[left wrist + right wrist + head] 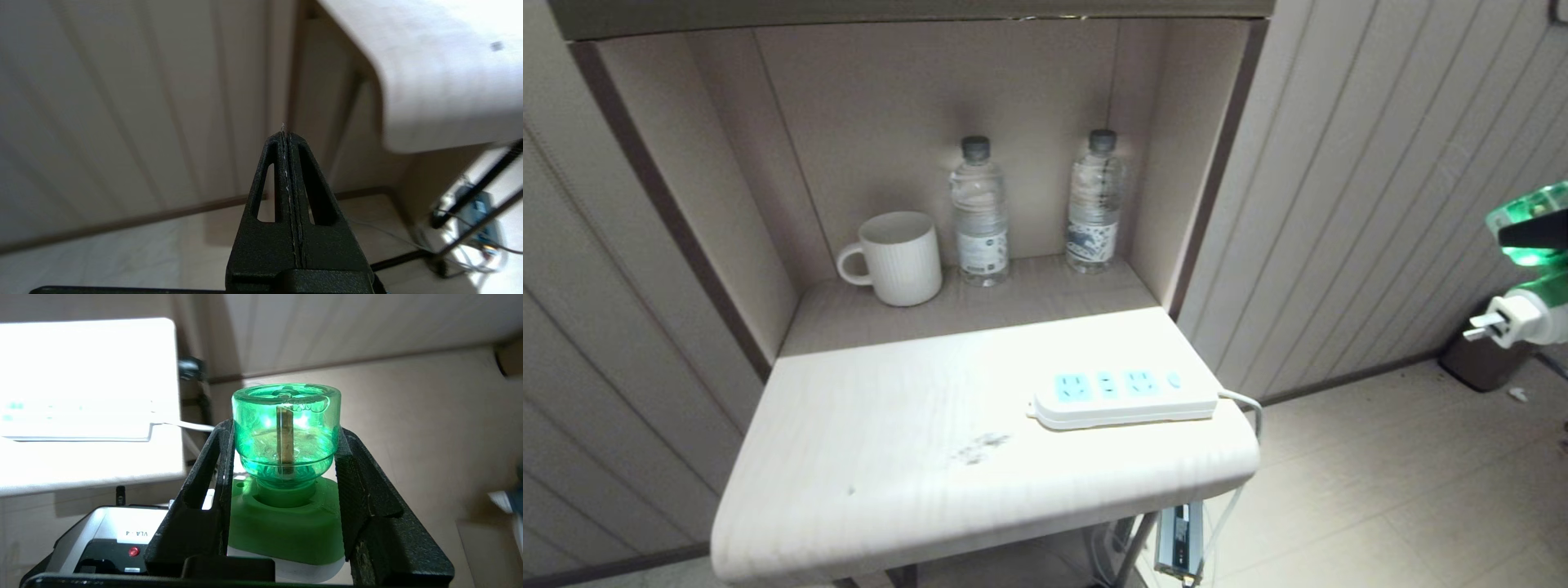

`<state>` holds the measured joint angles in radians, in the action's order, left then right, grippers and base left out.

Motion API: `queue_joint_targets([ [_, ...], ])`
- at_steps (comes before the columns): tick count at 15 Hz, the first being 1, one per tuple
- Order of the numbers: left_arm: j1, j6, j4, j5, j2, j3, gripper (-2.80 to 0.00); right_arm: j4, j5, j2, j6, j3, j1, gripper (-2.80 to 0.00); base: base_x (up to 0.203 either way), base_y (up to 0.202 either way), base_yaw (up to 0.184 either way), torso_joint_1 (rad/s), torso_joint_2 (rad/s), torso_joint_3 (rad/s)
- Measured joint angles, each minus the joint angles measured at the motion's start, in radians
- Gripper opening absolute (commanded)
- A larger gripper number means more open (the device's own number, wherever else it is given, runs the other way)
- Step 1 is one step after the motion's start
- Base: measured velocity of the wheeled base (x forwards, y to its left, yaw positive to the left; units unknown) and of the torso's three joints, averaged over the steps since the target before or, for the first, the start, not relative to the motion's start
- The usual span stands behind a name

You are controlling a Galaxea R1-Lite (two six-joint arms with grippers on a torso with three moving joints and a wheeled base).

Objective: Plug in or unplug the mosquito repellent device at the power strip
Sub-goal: Insert the plug into the socket

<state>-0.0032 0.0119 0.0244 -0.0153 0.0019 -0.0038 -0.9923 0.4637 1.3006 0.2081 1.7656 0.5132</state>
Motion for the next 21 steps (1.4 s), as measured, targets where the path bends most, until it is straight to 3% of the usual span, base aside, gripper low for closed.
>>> queue_joint_targets([
  [5, 0.000, 0.000, 0.000, 0.000, 0.000, 0.000, -2.80, 0.075, 0.001, 0.002, -0.003, -0.052, -0.003, -2.80, -0.001, -0.007, 0.141, 0.002, 0.00, 0.002],
  [16, 0.000, 0.000, 0.000, 0.000, 0.000, 0.000, -2.80, 0.199, 0.005, 0.002, -0.017, -0.114, 0.003, -2.80, 0.000, 0.000, 0.000, 0.000, 0.00, 0.000],
  [21, 0.000, 0.000, 0.000, 0.000, 0.000, 0.000, -2.80, 0.194, 0.017, 0.000, -0.032, -0.130, 0.038, -2.80, 0.000, 0.000, 0.000, 0.000, 0.00, 0.000],
])
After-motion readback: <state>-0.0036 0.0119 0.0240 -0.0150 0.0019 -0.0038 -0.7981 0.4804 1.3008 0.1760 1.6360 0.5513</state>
